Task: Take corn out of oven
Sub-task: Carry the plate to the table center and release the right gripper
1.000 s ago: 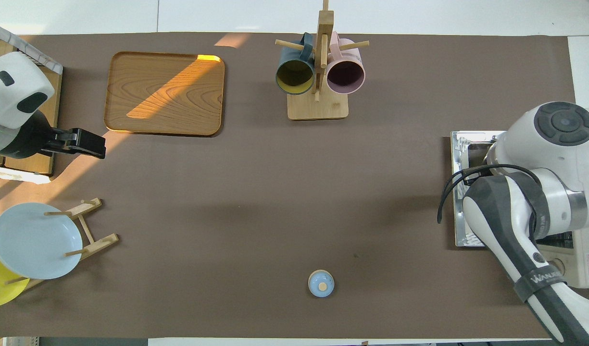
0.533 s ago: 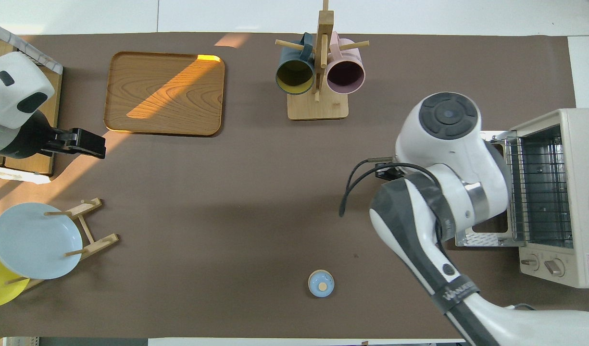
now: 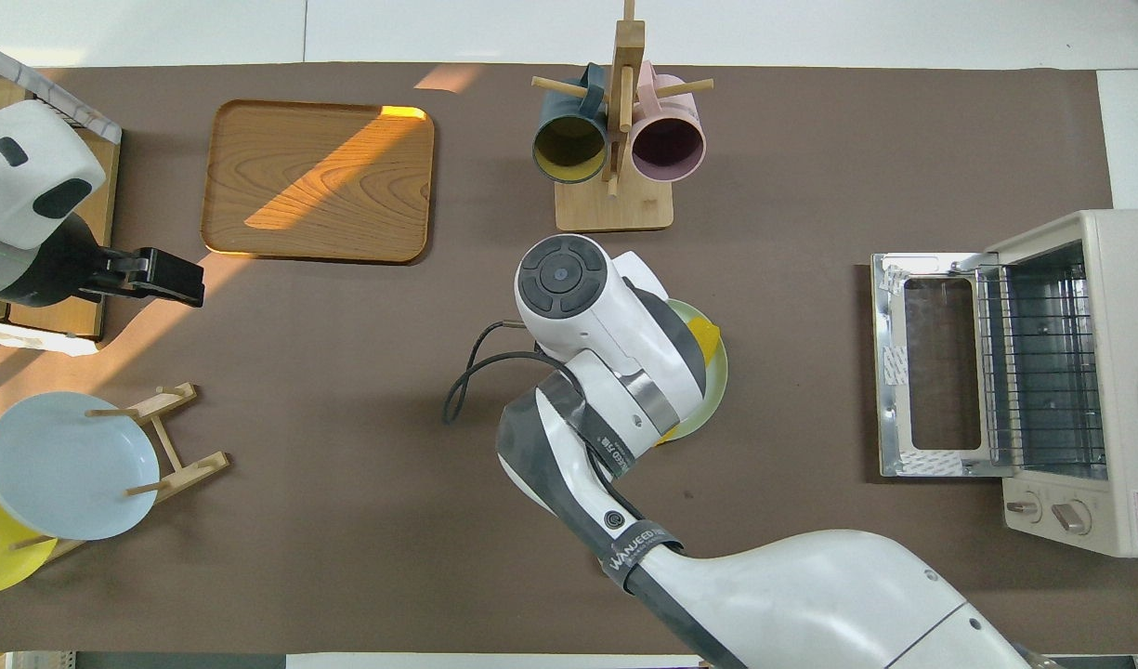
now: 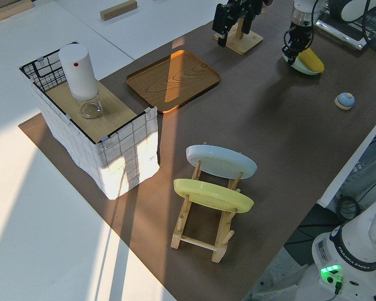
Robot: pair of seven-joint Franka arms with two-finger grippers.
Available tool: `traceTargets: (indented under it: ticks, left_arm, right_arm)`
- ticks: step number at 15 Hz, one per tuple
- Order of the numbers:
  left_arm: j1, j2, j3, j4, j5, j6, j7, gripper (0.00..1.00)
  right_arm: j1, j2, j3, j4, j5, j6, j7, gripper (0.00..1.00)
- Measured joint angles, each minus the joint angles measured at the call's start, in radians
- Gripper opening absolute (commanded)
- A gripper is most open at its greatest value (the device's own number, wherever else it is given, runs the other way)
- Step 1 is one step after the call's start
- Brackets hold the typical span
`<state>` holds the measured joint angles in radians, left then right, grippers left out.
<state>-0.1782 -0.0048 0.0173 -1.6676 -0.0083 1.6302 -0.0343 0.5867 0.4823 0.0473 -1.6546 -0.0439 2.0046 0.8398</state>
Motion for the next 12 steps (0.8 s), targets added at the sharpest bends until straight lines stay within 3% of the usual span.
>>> traceTargets:
  ticks: [2,4,6,7,10,12]
  left_arm:
    - [0.0,0.0,0.0,0.0,0.0,0.0,0.0,1.0]
    - [0.0,0.0,0.0,0.0,0.0,0.0,0.0,1.0]
    - [0.0,0.0,0.0,0.0,0.0,-0.001,0.0,1.0]
    - [0.0,0.0,0.0,0.0,0.0,-0.001,0.0,1.0]
    - [0.0,0.0,0.0,0.0,0.0,-0.001,0.0,1.0]
    - [0.0,0.0,0.0,0.0,0.0,-0.001,0.0,1.0]
  right_arm:
    - [-0.002,0.005,-0.002,-0.011,0.025,0.024,0.0,0.0]
    - [-0.006,0.002,-0.005,-0.012,0.058,0.039,0.0,0.17]
    - [-0.009,-0.003,-0.006,-0.002,0.081,0.049,0.0,0.41]
    - [-0.009,-0.007,-0.006,0.01,0.081,0.045,0.0,0.44]
    - [-0.028,-0.044,-0.017,0.043,0.08,-0.021,-0.007,0.45]
    - [-0.079,-0.094,-0.022,0.05,0.071,-0.115,-0.074,0.33]
